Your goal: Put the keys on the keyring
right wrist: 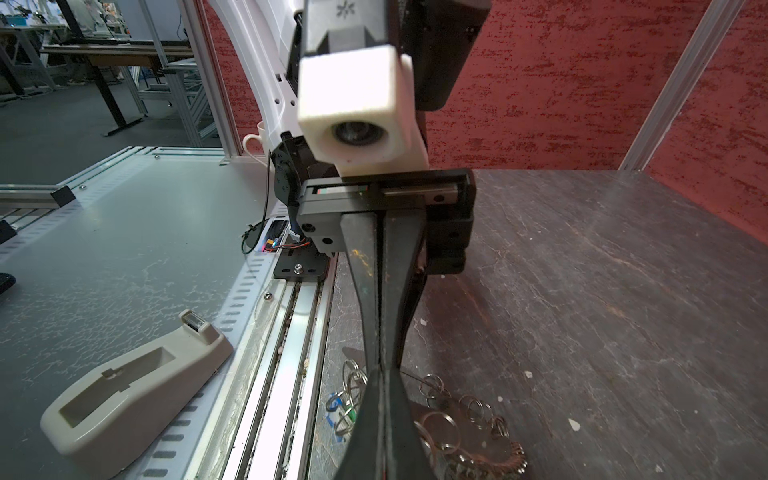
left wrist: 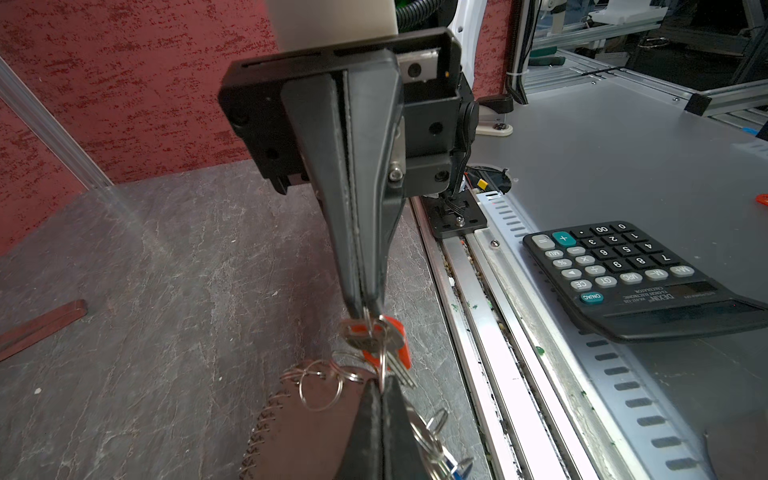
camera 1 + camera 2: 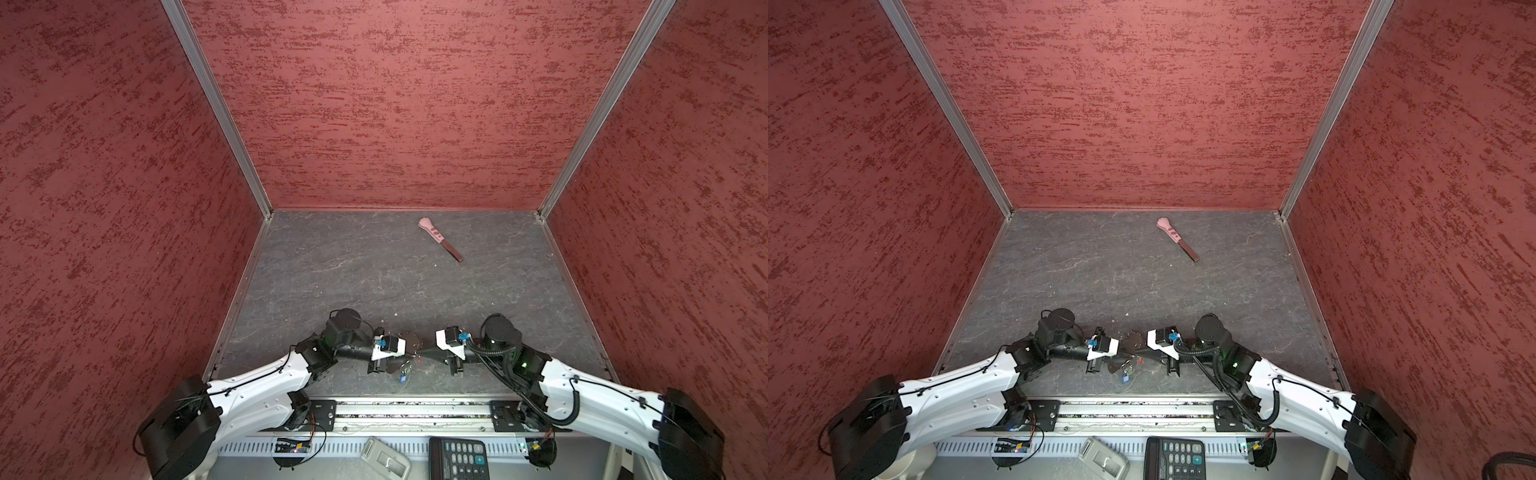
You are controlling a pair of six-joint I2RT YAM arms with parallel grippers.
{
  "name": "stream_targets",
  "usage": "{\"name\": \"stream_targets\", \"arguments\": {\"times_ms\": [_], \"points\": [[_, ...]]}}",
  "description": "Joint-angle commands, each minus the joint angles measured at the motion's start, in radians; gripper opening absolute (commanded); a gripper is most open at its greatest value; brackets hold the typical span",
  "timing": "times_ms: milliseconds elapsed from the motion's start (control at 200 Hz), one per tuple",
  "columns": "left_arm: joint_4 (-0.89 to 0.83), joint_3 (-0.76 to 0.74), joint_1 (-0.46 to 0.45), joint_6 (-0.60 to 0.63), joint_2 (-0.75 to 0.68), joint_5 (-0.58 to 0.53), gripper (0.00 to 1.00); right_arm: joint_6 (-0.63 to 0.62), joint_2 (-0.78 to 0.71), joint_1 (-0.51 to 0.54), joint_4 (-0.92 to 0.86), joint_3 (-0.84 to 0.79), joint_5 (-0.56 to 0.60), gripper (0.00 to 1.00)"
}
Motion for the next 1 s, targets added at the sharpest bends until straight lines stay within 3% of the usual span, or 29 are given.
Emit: {"name": "stream_targets", "arguments": {"times_ms": [0, 997], "points": [[0.005, 0.024, 0.003, 0.006, 0.002, 0.023, 0.0, 0.002, -0.019, 0.001, 0.031, 0.026, -0.038, 0.0], [0.018, 0.019, 0.005, 0.012, 0.006, 0.068, 0.0, 0.004, 0.023, 0.001, 0.046, 0.032, -0.087, 0.0]]}}
